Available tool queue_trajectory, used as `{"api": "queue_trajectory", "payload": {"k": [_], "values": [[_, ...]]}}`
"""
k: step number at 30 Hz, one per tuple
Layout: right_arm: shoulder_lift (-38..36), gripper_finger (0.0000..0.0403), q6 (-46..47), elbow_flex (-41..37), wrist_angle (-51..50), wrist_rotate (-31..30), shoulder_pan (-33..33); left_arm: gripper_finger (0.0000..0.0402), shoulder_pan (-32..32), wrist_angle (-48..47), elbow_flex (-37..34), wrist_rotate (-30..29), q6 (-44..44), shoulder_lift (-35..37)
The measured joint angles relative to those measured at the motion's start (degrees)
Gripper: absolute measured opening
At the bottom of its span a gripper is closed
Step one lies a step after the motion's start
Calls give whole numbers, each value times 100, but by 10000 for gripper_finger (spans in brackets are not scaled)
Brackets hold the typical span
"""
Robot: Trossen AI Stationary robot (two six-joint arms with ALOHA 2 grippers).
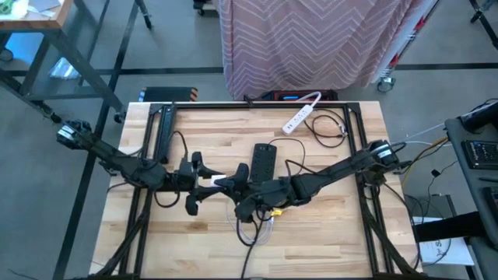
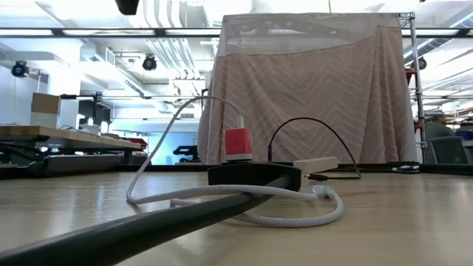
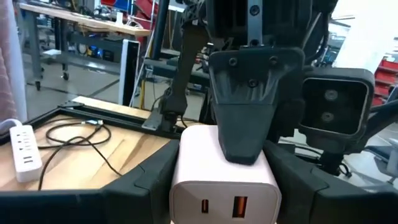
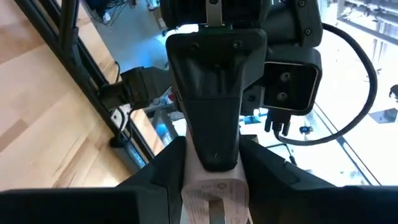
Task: Insert USB
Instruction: Insert the pink charger adapter into the white outlet extension
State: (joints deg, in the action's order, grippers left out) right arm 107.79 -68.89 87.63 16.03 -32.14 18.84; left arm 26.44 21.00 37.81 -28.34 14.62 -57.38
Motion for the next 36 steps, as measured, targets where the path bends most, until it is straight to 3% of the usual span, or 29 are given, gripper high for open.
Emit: {"api": "queue_trajectory", "payload": {"k": [8,16,20,26,32,36], "values": [[4,108,1155,-6,321,-193,23,210,-13,483,-95,-54,-857,-2],[13,106,2625,-4,221,116,49,241,133,1064,-311,88,-1865,-9],[13,106,2872,-2,181,117,94,244,158,1076,-313,448,-1971,-9],[-3,106,4019,1,-300,155,149,236,160,1066,-335,1175,-2284,-31],[-75,106,5273,2,-1229,91,237,231,182,829,-350,1361,-2453,-44],[-195,106,5634,-17,-1439,23,451,231,202,778,-352,1779,-2546,-46]]}}
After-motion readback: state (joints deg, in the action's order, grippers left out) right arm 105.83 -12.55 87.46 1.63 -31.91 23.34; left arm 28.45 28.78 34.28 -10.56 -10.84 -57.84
